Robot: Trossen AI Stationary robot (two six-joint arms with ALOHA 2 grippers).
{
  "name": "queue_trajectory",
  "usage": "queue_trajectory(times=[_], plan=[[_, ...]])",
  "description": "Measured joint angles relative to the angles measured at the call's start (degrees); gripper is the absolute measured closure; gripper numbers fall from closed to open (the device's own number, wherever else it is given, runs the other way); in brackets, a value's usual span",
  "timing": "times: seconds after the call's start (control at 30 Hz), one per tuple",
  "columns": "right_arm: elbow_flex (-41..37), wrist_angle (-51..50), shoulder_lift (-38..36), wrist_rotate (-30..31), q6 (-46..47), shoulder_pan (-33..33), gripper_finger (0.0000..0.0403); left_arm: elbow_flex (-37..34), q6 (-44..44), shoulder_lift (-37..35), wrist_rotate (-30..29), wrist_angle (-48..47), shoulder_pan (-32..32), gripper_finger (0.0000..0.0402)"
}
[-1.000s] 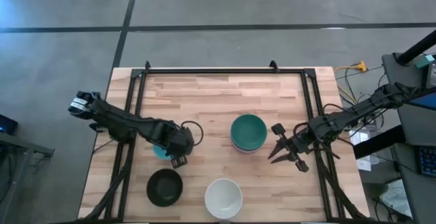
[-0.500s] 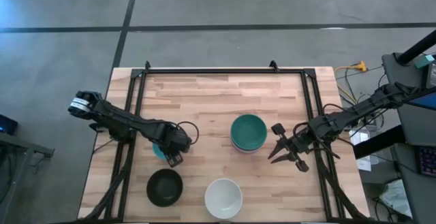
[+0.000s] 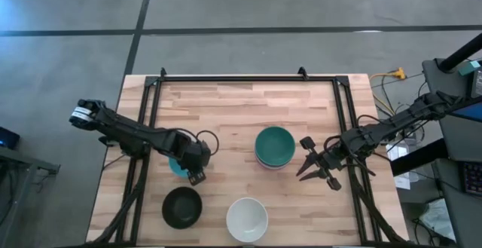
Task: Nest bowls inside each other
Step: Stack the blue bowl on the green bowl
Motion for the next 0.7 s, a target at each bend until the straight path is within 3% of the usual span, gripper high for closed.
queue_trajectory(times=[0.43,0.53,0.7], plan=[[0.0,-0.6,0.0,0.0,0.0,0.0,0.0335,-3.1,1.8,5.7,2.6,2.4,0.0,0.0242],[0.0,-0.6,0.0,0.0,0.0,0.0,0.0335,-3.1,3.0,5.7,3.6,2.4,0.0,0.0278],[0.0,-0.6,0.0,0.0,0.0,0.0,0.0335,-2.7,5.8,5.7,4.9,1.9,0.0,0.0374]])
